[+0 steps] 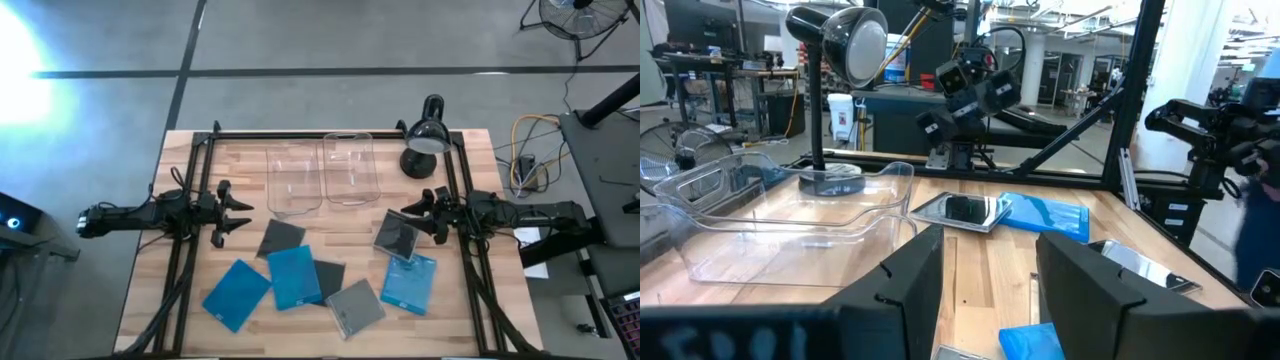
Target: Pick & place jewel cases by type
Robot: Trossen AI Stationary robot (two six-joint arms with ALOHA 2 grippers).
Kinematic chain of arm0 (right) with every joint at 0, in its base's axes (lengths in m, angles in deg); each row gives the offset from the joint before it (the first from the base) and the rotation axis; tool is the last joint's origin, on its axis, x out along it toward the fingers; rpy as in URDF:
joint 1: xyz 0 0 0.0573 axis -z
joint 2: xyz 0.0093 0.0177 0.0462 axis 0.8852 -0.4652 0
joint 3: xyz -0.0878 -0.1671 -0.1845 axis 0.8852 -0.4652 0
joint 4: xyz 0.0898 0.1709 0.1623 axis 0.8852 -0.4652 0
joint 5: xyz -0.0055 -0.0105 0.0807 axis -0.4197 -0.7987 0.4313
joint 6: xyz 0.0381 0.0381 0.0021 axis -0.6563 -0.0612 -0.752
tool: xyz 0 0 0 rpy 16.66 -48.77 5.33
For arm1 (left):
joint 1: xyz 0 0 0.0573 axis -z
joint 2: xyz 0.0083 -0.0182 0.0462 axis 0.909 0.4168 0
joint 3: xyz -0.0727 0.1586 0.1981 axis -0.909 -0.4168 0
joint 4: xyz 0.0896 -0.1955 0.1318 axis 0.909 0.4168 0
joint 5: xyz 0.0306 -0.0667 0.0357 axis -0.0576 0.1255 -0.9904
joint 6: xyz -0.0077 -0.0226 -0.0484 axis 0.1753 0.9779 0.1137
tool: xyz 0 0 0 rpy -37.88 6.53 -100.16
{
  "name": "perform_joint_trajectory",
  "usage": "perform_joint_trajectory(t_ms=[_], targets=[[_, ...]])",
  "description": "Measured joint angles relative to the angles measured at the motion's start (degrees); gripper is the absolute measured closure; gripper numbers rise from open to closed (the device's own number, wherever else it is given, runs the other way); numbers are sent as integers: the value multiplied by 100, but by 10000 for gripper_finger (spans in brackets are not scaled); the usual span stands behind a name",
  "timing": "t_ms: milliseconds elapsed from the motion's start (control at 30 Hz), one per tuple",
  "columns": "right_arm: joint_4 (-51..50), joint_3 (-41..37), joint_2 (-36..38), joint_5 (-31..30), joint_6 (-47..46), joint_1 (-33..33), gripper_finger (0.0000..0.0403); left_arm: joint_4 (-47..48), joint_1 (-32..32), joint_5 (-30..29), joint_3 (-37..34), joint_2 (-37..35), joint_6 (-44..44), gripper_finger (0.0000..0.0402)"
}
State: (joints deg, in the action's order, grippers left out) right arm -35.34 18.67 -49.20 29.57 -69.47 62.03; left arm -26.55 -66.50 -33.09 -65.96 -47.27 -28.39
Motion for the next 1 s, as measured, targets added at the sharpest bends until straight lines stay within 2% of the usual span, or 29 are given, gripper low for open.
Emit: perform_joint_trajectory(t_ms=[67, 167, 300, 433, 567, 667, 800, 900, 1000], targets=[[-14, 0, -2, -387, -424, 5, 179, -2, 1, 0, 0, 2, 0, 259], [-52, 0, -19, -400, -1115, 2, 179, -9, 0, 0, -1, 2, 0, 259], [-27, 0, -15, -912, -1692, 5, 179, -24, 1, 2, -2, 4, -1, 259], [-2, -2, -52, -650, -3563, -4, 179, -29, 0, 4, -2, 7, 0, 259], [810, -6, -346, -573, -3839, -164, 179, -36, 0, 3, -2, 7, 0, 259], [1773, -4, -846, -1059, -4059, -255, 179, -39, 0, 3, -2, 9, 0, 259], [3012, 0, -1754, -1143, -3918, -395, 179, -42, 1, 4, -2, 9, -1, 259], [3515, 8, -2505, -1250, -4228, -584, 179, -43, 0, 4, -2, 9, 0, 259], [3395, 233, -3300, -1260, -4938, -794, 179, -67, 1, 10, -2, 9, 5, 259]])
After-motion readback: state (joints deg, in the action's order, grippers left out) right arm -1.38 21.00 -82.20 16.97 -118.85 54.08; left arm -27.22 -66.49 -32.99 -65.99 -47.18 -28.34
